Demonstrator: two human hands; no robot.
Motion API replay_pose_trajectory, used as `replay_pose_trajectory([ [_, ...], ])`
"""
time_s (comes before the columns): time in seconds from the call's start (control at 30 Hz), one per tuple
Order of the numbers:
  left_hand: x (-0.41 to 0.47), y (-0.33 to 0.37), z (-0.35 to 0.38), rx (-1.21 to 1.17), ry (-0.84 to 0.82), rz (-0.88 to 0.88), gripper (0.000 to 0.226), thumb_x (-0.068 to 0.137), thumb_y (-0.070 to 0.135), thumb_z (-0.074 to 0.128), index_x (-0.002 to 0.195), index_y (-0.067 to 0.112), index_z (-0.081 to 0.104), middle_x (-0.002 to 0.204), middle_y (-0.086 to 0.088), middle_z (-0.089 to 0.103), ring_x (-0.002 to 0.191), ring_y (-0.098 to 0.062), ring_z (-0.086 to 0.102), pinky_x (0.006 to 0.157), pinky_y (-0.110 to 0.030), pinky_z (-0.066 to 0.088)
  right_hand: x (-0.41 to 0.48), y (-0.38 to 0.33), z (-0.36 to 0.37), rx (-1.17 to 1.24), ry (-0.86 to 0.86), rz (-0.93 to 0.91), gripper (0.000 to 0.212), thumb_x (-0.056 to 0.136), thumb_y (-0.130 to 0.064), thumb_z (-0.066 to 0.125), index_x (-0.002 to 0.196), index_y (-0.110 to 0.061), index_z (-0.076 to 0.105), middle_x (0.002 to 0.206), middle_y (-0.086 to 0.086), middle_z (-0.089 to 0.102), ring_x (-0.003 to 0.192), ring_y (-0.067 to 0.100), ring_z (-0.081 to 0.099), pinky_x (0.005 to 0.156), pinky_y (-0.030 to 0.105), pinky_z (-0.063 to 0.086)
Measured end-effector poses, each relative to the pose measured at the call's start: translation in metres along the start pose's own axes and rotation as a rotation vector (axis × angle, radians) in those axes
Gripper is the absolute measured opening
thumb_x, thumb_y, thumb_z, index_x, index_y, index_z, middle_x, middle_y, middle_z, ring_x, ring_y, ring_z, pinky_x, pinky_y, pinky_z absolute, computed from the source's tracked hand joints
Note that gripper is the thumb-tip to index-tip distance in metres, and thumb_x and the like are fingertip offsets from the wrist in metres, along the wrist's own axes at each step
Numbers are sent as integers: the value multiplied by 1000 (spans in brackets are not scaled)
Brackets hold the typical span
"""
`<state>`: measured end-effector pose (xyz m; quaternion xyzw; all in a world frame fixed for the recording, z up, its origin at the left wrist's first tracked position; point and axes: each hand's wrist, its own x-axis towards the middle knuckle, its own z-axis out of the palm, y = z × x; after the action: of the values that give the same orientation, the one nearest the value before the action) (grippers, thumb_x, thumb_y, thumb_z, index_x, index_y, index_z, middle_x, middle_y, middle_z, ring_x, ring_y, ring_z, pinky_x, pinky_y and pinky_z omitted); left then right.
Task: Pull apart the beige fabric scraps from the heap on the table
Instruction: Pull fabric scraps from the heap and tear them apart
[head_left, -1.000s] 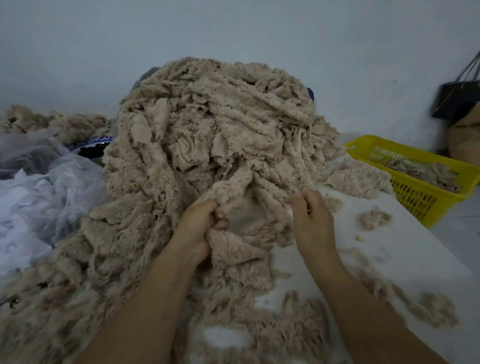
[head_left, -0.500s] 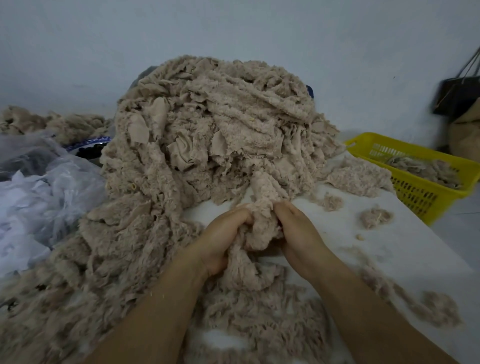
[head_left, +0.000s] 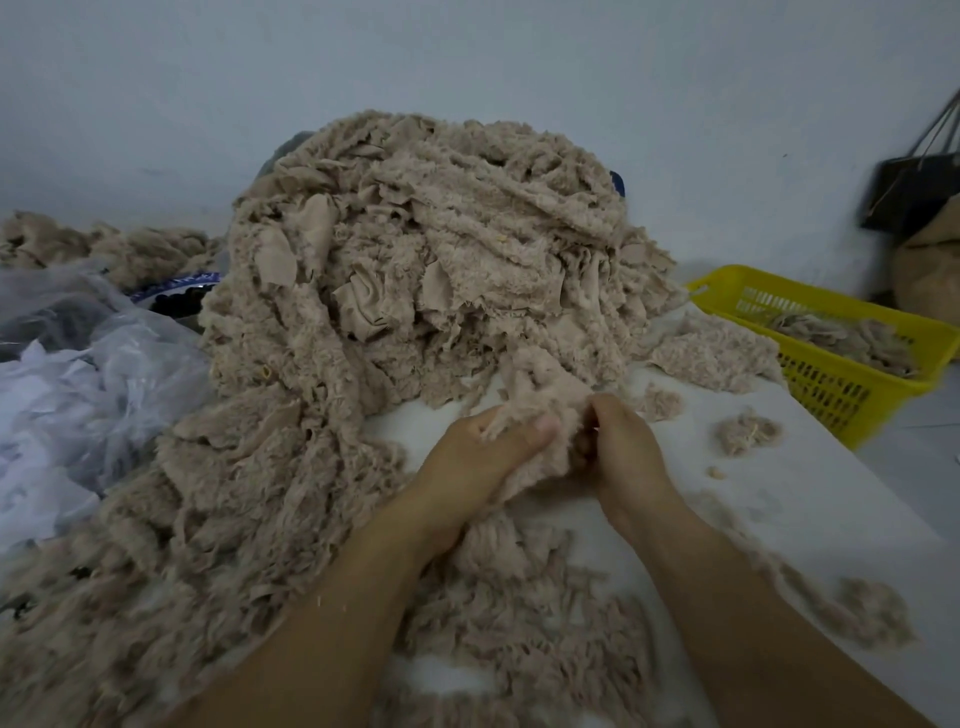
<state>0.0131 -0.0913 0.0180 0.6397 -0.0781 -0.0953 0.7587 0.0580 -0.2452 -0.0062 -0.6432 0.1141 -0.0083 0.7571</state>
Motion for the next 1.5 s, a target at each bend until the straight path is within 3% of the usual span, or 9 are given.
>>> replay_pose_trajectory([
  [0.17, 6, 2, -16, -260, 80, -82, 50, 81, 43, 72, 113, 5, 73, 120, -17, 68, 107, -32, 65, 94, -38, 49, -16, 7, 16, -103, -222, -152, 50, 92, -67, 40, 95, -31, 75, 92, -8, 73, 89, 12, 66, 85, 39, 49],
  [0.3, 8, -1, -15, -184, 47, -78, 44, 86, 44, 65, 109, 7, 71, 74, -5, 68, 53, -13, 56, 53, -22, 46, -25, 8, 19, -151, -419, -254, 77, 80, -81, 43, 139, -33, 53, 139, -17, 57, 130, -1, 50, 113, 28, 38],
  [0.4, 11, -4, -16, -55, 141, -23, 39, 92, 46, 61, 101, 9, 72, 61, -2, 61, 41, -10, 42, 43, -21, 39, -31, 5, 18, -301, -438, -302, 72, 80, -86, 39, 132, -40, 58, 117, -38, 61, 111, -22, 51, 89, -1, 39],
  [0.6, 23, 1, -43, -321, 556, 71, 26, 99, 39, 57, 108, 15, 62, 62, 2, 47, 36, -6, 31, 35, -17, 28, -20, -3, 7, -496, -109, -480, 52, 101, -47, 46, 62, -14, 34, 48, -8, 35, 43, 5, 31, 45, 17, 27],
  [0.73, 21, 1, -58, -616, 495, 53, 29, 99, 40, 56, 98, 11, 62, 61, 1, 52, 36, -7, 39, 35, -18, 36, -16, -5, -2, -453, -67, -380, 44, 99, -53, 46, 78, -15, 53, 60, -16, 49, 52, 2, 45, 56, 18, 38],
  [0.83, 20, 2, -45, -792, 355, -55, 42, 96, 45, 59, 96, 8, 78, 74, -7, 70, 53, -12, 64, 45, -22, 53, -23, -4, 5, -443, -211, -430, 44, 86, -78, 41, 114, -48, 56, 118, -32, 51, 104, -6, 57, 85, 28, 51],
  [1.03, 23, 4, -47, -947, 332, 82, 48, 102, 41, 47, 101, 5, 79, 110, -13, 75, 94, -22, 75, 75, -32, 62, -39, 12, 20, -901, -702, -620, 27, 94, -49, 57, 70, -37, 52, 82, -22, 51, 74, -4, 48, 66, 15, 33],
  [1.27, 24, -4, -46, -379, 492, 178, 15, 99, 11, 57, 105, 16, 70, 96, -2, 77, 89, -13, 73, 81, -29, 58, -32, -23, 0, 235, -383, 65, 29, 91, -42, 61, 90, -22, 81, 102, 9, 77, 90, 22, 75, 63, 27, 59],
  [1.5, 15, -17, -17, 217, 120, 109, 52, 74, 75, 67, 110, 38, 70, 106, 13, 75, 99, -6, 71, 81, -23, 57, -26, -15, 7, 361, -475, 127, 43, 103, -35, 45, 128, -6, 63, 126, 14, 68, 118, 27, 65, 99, 39, 53],
])
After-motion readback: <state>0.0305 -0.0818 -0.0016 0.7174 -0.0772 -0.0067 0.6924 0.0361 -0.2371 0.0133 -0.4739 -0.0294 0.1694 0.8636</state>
